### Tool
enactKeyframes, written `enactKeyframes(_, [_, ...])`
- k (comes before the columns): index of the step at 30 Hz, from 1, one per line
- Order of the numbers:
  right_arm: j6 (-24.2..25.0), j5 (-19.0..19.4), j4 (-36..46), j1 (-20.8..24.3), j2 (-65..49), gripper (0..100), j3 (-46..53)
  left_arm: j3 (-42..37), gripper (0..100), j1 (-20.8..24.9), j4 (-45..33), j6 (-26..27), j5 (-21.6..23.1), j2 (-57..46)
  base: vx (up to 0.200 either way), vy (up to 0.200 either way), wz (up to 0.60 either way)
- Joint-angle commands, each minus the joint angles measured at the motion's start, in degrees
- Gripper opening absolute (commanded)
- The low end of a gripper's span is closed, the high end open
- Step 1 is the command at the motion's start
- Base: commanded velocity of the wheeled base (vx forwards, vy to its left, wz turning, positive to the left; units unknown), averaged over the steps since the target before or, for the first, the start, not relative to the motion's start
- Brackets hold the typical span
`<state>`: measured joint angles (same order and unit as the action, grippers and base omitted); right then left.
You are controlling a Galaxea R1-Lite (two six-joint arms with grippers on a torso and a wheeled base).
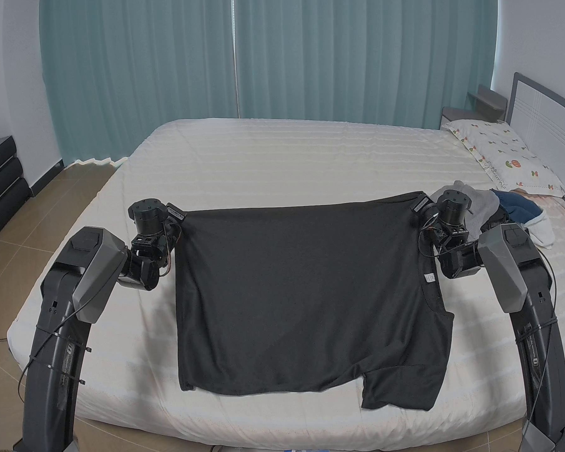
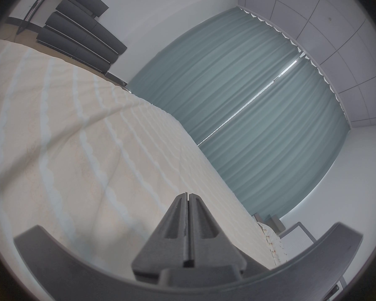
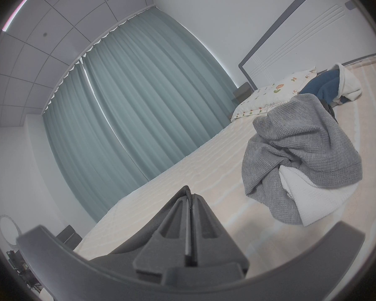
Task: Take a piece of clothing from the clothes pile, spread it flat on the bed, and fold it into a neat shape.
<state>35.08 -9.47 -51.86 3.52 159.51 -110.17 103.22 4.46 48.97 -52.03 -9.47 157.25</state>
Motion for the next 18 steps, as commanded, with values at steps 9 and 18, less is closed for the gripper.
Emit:
enactKeyframes(9, [-1.4, 0.0, 1.3, 1.0, 6.2, 0, -0.6, 3.8, 0, 0.5, -0.7, 0.6, -0.4, 4.6, 0.000, 0.000, 0.00])
enactKeyframes(18, [-1.5, -0.1, 1.4, 1.0, 7.0, 100, -0.2, 4.1, 100, 0.7, -4.0, 0.6, -0.2, 4.6, 0.000, 0.000, 0.00])
